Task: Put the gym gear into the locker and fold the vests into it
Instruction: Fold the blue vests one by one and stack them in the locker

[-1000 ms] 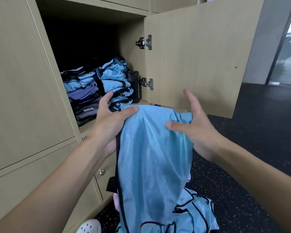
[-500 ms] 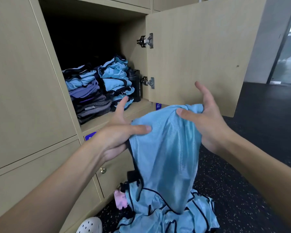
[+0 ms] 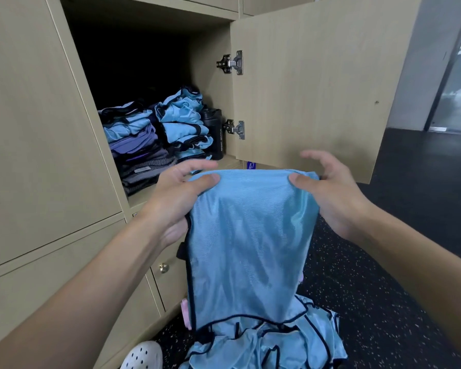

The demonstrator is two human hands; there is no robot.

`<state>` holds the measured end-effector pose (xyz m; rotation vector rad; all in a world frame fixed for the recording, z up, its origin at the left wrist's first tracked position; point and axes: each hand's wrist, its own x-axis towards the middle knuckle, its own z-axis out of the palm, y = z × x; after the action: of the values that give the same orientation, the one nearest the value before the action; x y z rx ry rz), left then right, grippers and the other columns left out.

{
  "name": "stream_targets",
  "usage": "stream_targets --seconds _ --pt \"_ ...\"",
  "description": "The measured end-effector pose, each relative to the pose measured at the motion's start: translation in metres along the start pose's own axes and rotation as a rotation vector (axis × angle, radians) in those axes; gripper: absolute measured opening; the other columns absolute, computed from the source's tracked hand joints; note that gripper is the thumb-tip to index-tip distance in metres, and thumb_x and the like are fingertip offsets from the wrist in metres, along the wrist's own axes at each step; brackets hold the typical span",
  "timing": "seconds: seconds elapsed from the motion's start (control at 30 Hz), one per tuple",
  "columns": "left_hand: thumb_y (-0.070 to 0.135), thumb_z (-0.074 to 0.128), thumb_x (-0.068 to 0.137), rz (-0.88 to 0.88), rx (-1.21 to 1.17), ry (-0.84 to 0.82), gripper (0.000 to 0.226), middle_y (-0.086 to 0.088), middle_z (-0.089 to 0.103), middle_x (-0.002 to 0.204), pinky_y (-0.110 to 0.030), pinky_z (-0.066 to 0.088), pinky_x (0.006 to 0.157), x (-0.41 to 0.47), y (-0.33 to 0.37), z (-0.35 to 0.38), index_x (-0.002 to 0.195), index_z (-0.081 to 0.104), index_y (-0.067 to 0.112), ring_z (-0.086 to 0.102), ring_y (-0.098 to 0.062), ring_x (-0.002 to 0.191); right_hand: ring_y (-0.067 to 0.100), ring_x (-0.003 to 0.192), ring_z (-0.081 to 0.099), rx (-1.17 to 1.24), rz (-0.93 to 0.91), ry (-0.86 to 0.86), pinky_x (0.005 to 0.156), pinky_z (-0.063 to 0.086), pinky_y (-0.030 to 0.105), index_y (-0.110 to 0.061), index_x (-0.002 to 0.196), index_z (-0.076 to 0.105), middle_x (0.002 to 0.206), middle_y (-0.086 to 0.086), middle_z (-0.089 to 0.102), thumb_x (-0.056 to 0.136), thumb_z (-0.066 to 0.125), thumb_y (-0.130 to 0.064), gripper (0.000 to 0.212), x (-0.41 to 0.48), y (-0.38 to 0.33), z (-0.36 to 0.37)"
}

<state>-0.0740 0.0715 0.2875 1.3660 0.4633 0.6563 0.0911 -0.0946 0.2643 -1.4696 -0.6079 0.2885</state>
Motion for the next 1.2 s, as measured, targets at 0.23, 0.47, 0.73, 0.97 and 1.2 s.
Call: stream_targets --seconds 0.23,0.47,0.73,0.97,1.2 --pt "-0.016 0.069 0.079 -0.066 0.182 -0.198 0.049 -0.012 0.075 0.105 -0.028 0.060 0.072 -0.001 0.001 -0.008 0.120 0.067 0.012 0.074 -0.021 0.088 0.020 0.075 0.060 -0.144 -0.081 0.095 0.074 0.052 0.035 -0.018 0.085 0.072 0.088 0.009 0.068 0.091 0.069 -0.013 0.008 0.002 -0.002 -0.003" --pt "0.000 0.079 0.079 0.108 0.503 -0.173 0.022 -0.018 0.074 0.099 -0.034 0.056 0.078 -0.001 -0.006 -0.007 0.098 0.073 0.009 0.067 -0.018 0.079 0.015 0.071 0.062 -0.243 -0.082 0.122 0.063 0.051 0.027 -0.017 0.094 0.069 0.088 0.004 0.068 0.094 0.066 -0.022 0.006 0.008 -0.002 -0.010" --pt "0.013 0.080 0.082 0.135 0.510 -0.072 0.015 -0.014 0.076 0.089 -0.044 0.059 0.080 0.002 -0.003 -0.008 0.092 0.074 0.002 0.074 -0.026 0.081 0.025 0.092 0.073 -0.075 0.062 -0.422 0.081 0.058 0.033 -0.004 0.106 0.070 0.101 0.012 0.075 0.082 0.072 -0.002 0.024 -0.003 -0.019 -0.020" --pt "0.010 0.089 0.069 0.039 0.708 -0.195 0.030 0.004 0.074 0.079 -0.021 0.054 0.069 0.005 0.000 -0.018 0.095 0.075 0.014 0.069 -0.011 0.070 0.005 0.052 0.052 -0.495 -0.131 -0.230 0.049 0.041 0.014 -0.006 0.086 0.072 0.069 0.005 0.062 0.091 0.068 -0.005 0.006 0.004 -0.007 -0.021" --pt "0.028 0.081 0.080 0.228 0.907 -0.127 0.018 -0.002 0.061 0.077 -0.029 0.040 0.060 0.009 -0.006 -0.015 0.076 0.076 0.011 0.052 -0.014 0.065 0.003 0.060 0.046 -0.729 -0.235 -0.201 0.052 0.037 0.009 -0.005 0.087 0.062 0.082 -0.004 0.050 0.097 0.060 -0.020 0.018 0.006 0.003 -0.028"
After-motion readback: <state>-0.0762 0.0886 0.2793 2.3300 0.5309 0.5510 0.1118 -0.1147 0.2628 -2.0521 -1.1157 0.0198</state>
